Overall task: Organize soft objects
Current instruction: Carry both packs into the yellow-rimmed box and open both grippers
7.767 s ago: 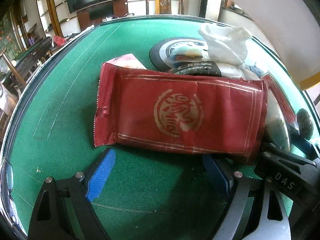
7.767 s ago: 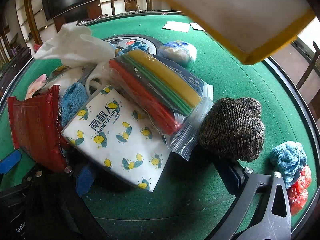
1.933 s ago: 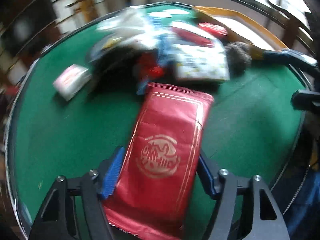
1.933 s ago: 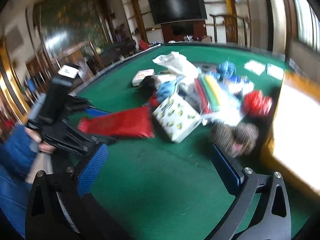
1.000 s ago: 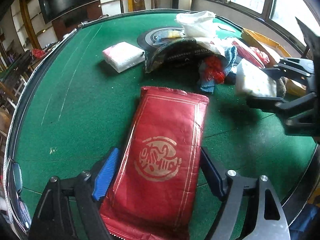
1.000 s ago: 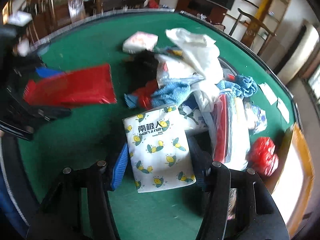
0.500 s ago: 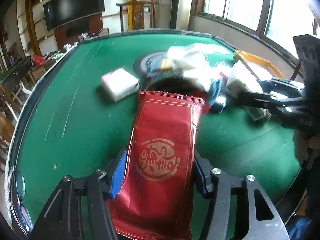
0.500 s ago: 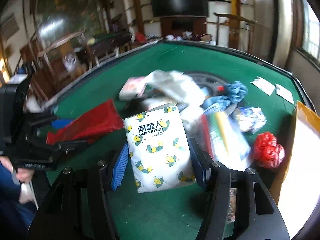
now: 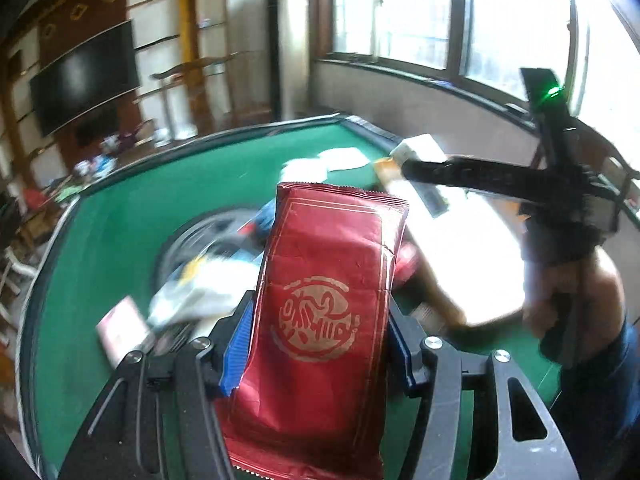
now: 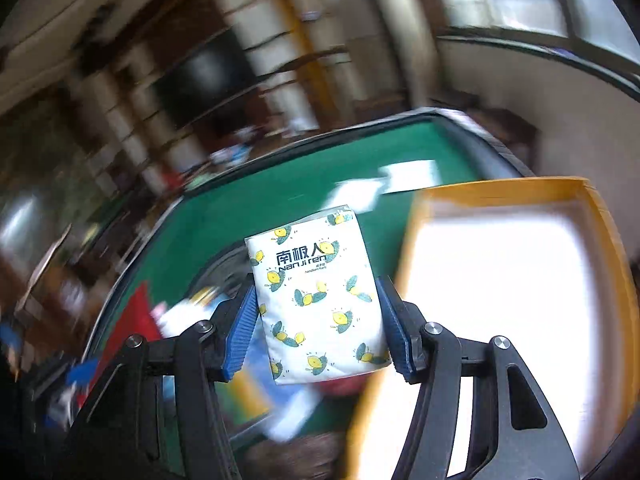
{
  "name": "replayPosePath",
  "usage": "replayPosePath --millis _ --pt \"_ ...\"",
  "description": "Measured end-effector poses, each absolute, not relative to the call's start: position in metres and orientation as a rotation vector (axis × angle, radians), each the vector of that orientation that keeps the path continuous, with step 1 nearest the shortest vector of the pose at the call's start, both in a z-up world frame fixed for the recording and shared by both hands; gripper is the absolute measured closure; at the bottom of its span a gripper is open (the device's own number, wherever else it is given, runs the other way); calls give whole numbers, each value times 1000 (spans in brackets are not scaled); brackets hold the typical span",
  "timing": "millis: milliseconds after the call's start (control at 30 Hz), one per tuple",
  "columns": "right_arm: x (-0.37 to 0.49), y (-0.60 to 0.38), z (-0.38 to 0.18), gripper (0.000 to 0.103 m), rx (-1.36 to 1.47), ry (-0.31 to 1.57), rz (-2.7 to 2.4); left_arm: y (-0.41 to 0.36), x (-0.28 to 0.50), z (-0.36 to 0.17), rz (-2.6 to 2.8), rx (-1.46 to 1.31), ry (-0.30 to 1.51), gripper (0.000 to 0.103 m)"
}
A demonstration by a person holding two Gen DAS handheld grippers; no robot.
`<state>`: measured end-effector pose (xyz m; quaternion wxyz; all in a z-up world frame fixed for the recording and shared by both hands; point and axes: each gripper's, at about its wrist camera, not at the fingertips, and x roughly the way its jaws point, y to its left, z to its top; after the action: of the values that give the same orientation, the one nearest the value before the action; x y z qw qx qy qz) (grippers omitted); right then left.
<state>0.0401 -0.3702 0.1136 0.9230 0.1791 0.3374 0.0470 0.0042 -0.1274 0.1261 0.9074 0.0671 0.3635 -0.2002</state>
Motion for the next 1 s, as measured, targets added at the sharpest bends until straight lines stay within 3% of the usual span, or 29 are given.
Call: replayPosePath --millis 233,533,1000 --pt "88 -475 109 46 504 752 -211 -224 88 123 -485 90 834 44" --pt "109 -536 59 45 567 849 -318 -310 166 52 -436 60 1014 44" --pt "98 -529 38 43 555 930 -332 -345 170 42 -419 118 997 40"
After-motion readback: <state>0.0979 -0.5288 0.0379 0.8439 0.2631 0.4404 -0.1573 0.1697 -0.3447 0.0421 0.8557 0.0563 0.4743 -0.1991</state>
